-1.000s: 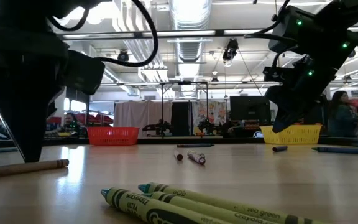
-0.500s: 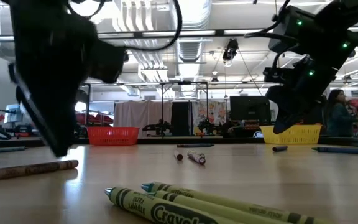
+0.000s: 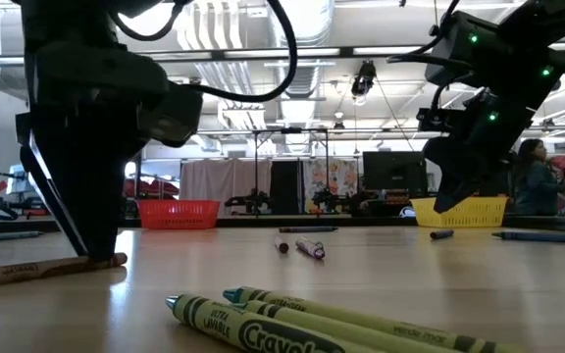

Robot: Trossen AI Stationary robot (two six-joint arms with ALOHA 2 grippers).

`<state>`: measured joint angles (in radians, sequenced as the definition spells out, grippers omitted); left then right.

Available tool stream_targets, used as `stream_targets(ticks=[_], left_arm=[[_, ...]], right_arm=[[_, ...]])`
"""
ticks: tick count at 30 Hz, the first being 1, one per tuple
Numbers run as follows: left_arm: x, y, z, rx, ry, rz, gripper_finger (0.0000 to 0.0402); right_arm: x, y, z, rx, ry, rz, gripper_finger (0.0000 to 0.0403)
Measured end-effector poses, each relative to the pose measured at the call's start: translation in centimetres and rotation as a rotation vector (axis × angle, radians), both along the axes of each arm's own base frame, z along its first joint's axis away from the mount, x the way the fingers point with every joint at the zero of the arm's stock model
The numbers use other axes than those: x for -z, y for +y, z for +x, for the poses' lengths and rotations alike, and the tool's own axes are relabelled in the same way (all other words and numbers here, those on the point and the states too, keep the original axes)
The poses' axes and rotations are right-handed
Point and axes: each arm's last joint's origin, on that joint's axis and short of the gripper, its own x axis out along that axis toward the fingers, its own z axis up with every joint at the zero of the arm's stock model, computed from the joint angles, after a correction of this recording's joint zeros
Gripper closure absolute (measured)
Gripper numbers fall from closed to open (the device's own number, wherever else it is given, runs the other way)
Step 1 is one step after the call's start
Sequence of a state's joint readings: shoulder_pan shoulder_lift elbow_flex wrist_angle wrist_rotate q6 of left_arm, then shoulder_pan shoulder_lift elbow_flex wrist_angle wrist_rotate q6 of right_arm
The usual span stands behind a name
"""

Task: Sort crayons
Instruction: Put the brown crayon into the red bin

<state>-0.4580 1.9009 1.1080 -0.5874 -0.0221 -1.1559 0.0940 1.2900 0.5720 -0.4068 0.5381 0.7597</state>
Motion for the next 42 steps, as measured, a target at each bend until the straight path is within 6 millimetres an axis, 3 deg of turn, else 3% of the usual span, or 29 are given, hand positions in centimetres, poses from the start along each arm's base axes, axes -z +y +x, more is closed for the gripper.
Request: stream_targets(ticks=[11,20,30,37,42], left_arm=[[-0.5,-0.9,1.7,0.141,0.170,0.194,0.0277],[-0.1,-0.3,1.6,0.126,0.179,0.183,0.0321],[-0.8,0.4,1.7,0.178,0.178,0.188,0.0325],[-2.9,3.1,1.7,0.154,0.130,0.304,0.0325],[-3.8,4.0,-0.1,0.084,0.129,0.292,0.0325]], right_arm=[[0.0,0.0,0.0,-0.006,0.005,0.015,0.0330],[0.1,0.0,-0.1,-0.008,0.012,0.020,0.0330],[0.1,0.0,-0.1,-0.008,0.014,0.020,0.0330],[0.1,0.0,-0.1,-0.008,0.014,0.020,0.0330],[0.2,0.0,-0.1,-0.009,0.015,0.019,0.0330]])
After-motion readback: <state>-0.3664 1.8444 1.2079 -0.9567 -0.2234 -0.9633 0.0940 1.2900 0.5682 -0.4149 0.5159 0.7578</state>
